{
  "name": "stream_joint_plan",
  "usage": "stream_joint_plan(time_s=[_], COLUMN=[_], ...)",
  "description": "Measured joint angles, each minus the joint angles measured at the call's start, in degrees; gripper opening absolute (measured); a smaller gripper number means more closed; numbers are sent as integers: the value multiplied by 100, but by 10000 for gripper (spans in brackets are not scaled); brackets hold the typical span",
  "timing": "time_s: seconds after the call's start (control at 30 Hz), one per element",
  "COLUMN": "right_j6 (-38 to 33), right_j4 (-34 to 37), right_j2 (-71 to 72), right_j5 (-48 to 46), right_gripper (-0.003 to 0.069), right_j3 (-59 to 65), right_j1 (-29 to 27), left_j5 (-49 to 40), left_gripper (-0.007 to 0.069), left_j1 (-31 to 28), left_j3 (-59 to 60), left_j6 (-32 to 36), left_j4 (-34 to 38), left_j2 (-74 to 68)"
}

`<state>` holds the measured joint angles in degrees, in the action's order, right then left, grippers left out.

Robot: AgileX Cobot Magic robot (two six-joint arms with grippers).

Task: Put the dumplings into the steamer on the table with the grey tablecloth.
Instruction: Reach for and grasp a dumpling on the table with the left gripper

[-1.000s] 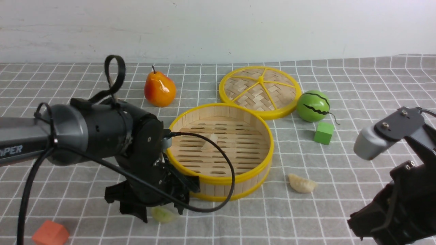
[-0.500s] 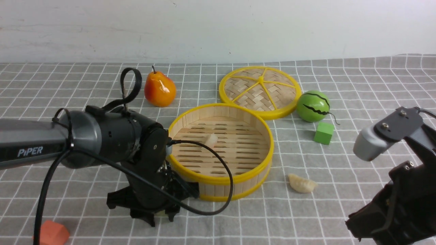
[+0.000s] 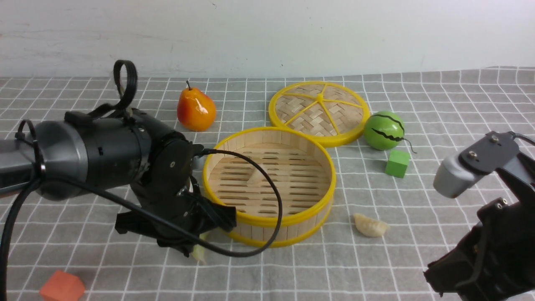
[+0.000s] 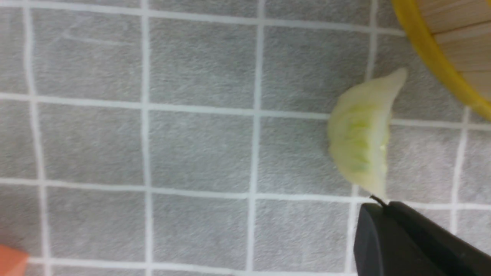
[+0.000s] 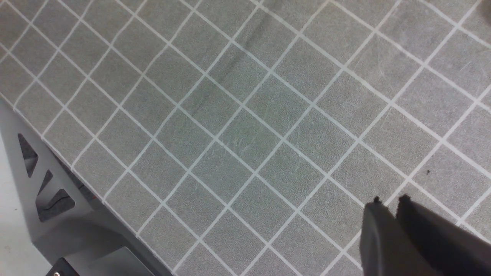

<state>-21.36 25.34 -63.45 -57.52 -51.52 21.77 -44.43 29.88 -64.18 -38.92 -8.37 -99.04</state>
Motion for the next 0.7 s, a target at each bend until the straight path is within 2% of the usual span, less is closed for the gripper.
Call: stream_joint_plan(time_s=[0.2, 0.27, 0.37, 0.4, 0.47, 0.5, 0.57, 0.7], right_j6=[-5, -5, -5, -5, -5, -5, -5, -19], right_j4=[14, 14, 14, 14, 14, 14, 14, 14], right_j2=[0, 0, 0, 0, 0, 0, 0, 0], right_j5=[0, 0, 0, 0, 0, 0, 0, 26], right_gripper=[65, 65, 65, 66, 70, 71, 74, 76], right_j3=[0, 0, 0, 0, 0, 0, 0, 0], right_j1=[0, 0, 0, 0, 0, 0, 0, 0], left_j5=[-11, 98, 317, 353, 568, 585, 786, 914], left_gripper=[-8, 27, 155, 176, 310, 321, 435, 505], left_j1=[-47, -126, -356, -382, -489, -500, -507, -468], left_j3=[0, 0, 0, 0, 0, 0, 0, 0], left_j6=[0, 0, 0, 0, 0, 5, 24, 250], left_j4=[-49, -17, 8, 8, 3, 3, 8, 54], left_j2=[7, 7, 7, 7, 7, 7, 1, -153])
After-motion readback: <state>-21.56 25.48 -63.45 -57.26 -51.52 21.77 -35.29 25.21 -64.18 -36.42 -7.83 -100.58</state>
